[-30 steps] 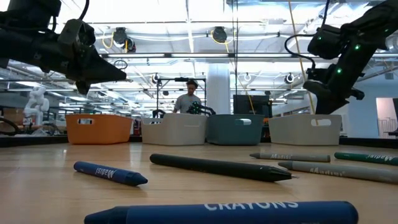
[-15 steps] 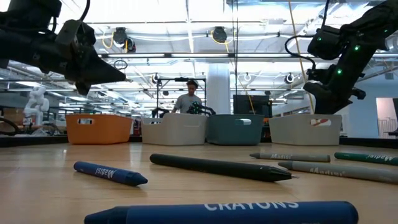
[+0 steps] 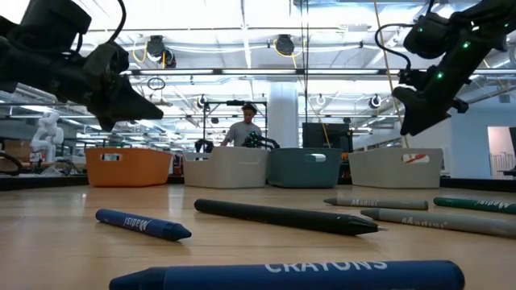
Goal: Sort crayons/erasers/pens/pencils in bins
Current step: Put the dark green crayon into the blue bin
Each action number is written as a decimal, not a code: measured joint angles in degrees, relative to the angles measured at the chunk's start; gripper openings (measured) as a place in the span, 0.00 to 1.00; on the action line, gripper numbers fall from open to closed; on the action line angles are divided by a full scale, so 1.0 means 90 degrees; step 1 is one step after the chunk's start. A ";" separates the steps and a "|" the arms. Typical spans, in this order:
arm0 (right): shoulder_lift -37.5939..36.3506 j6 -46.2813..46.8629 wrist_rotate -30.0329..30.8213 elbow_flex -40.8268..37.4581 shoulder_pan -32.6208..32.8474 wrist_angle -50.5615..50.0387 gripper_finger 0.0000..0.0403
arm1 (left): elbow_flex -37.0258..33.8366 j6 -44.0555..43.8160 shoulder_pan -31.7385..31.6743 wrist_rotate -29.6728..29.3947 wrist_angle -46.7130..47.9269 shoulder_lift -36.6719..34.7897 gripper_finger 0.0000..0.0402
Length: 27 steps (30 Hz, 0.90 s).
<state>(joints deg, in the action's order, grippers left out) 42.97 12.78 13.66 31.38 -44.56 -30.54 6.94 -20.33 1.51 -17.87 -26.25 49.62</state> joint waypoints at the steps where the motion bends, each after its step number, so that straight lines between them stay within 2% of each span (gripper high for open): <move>1: -0.0004 0.0000 -0.0010 0.0037 0.0000 -0.0105 0.35 | 0.0000 0.0036 -0.0014 0.0000 0.0001 0.0001 0.01; 7: 0.0001 0.0251 -0.0040 0.0430 0.0479 -0.0742 0.16 | 0.0000 0.0281 -0.0163 -0.0004 -0.0009 0.0001 0.01; 12: 0.0003 0.0908 0.0002 0.0662 0.1682 -0.0740 0.01 | 0.0000 0.0393 -0.0314 -0.0010 -0.0053 0.0001 0.01; 19: 0.0508 0.2761 0.0698 0.0636 0.3937 -0.0738 0.01 | 0.0000 0.0482 -0.0471 -0.0022 -0.0060 0.0001 0.02; 24: 0.1416 0.4107 0.1137 0.0648 0.5334 -0.0461 0.01 | 0.0000 0.0679 -0.0615 -0.0024 -0.0120 -0.0002 0.01; 27: 0.2037 0.4732 0.1153 0.0829 0.5866 -0.0464 0.01 | 0.0000 0.0698 -0.0718 -0.0024 -0.0121 -0.0002 0.02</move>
<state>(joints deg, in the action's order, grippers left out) 61.31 55.37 24.04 38.84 8.24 -34.72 6.94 -14.05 -4.95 -18.08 -27.33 49.60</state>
